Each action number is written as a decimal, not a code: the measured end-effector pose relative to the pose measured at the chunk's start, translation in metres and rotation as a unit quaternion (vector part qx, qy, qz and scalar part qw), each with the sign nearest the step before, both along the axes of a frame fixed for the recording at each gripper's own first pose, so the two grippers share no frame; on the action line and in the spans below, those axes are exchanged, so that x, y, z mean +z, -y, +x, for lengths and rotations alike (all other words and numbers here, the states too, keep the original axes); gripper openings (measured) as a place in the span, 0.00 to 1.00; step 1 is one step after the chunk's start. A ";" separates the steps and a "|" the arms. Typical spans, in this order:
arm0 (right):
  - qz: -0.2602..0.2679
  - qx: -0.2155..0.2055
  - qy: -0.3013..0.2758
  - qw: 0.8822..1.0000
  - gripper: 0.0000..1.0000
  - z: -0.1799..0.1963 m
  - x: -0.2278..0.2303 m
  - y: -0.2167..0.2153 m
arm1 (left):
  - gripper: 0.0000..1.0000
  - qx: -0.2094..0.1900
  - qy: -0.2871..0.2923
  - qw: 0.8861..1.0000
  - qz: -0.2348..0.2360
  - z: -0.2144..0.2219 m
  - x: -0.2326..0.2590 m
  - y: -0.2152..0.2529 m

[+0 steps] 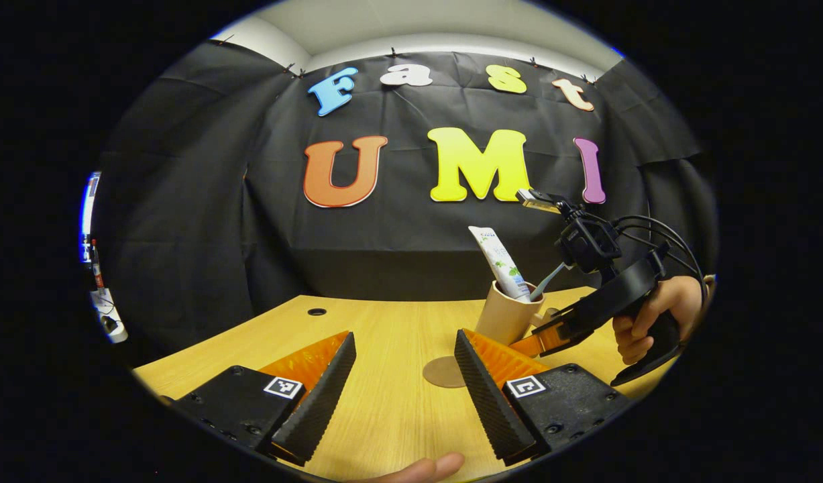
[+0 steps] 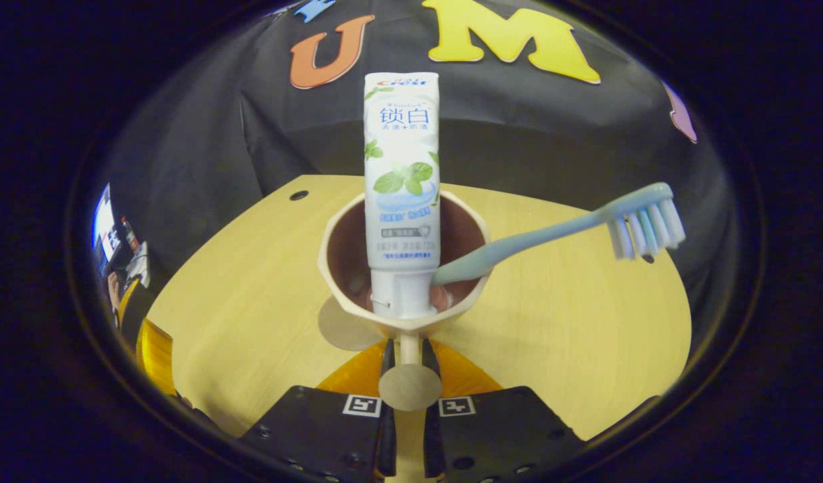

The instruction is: Put the toothbrush and toothpaste on the desktop into the cup, then pick up the cup and place it on the coaster on the desktop.

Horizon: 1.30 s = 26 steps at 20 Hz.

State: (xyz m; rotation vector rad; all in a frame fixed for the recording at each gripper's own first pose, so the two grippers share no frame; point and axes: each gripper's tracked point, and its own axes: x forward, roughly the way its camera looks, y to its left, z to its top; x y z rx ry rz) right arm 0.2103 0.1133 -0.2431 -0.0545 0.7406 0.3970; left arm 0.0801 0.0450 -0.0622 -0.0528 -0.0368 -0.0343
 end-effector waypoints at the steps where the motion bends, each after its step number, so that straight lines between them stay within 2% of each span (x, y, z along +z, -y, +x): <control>1: 0.006 0.007 0.003 1.000 0.18 0.002 0.003 0.003 | 0.94 0.007 0.000 1.000 -0.002 -0.002 -0.002 -0.009; 3: 0.027 0.015 0.012 0.999 0.16 0.004 0.002 -0.002 | 0.94 0.021 -0.003 1.000 -0.003 -0.007 -0.007 -0.025; 5: -0.018 0.016 0.006 1.000 0.18 0.006 -0.013 0.006 | 0.94 0.029 -0.005 1.000 -0.006 -0.009 -0.010 -0.037; 8: -0.016 0.027 -0.041 0.999 0.16 0.000 -0.004 0.016 | 0.94 0.033 -0.004 0.999 -0.014 -0.009 -0.012 -0.041; 11: -0.037 0.021 -0.054 0.998 0.18 -0.002 0.016 0.028 | 0.94 0.031 -0.009 0.999 -0.022 -0.008 -0.016 -0.043; 13: -0.042 0.015 -0.047 0.998 0.17 -0.004 0.028 0.029 | 0.95 0.033 -0.010 0.999 -0.025 -0.007 -0.020 -0.047; 20: -0.061 0.004 -0.035 0.998 0.16 -0.013 0.026 0.035 | 0.94 0.028 -0.021 0.999 -0.034 -0.004 -0.028 -0.044; 23: -0.051 -0.005 -0.038 0.998 0.17 -0.014 0.027 0.035 | 0.95 0.030 -0.032 0.998 -0.037 -0.003 -0.032 -0.043; 26: -0.004 -0.005 -0.039 0.999 0.27 -0.020 0.031 0.040 | 0.94 0.035 -0.043 0.998 -0.038 -0.002 -0.035 -0.039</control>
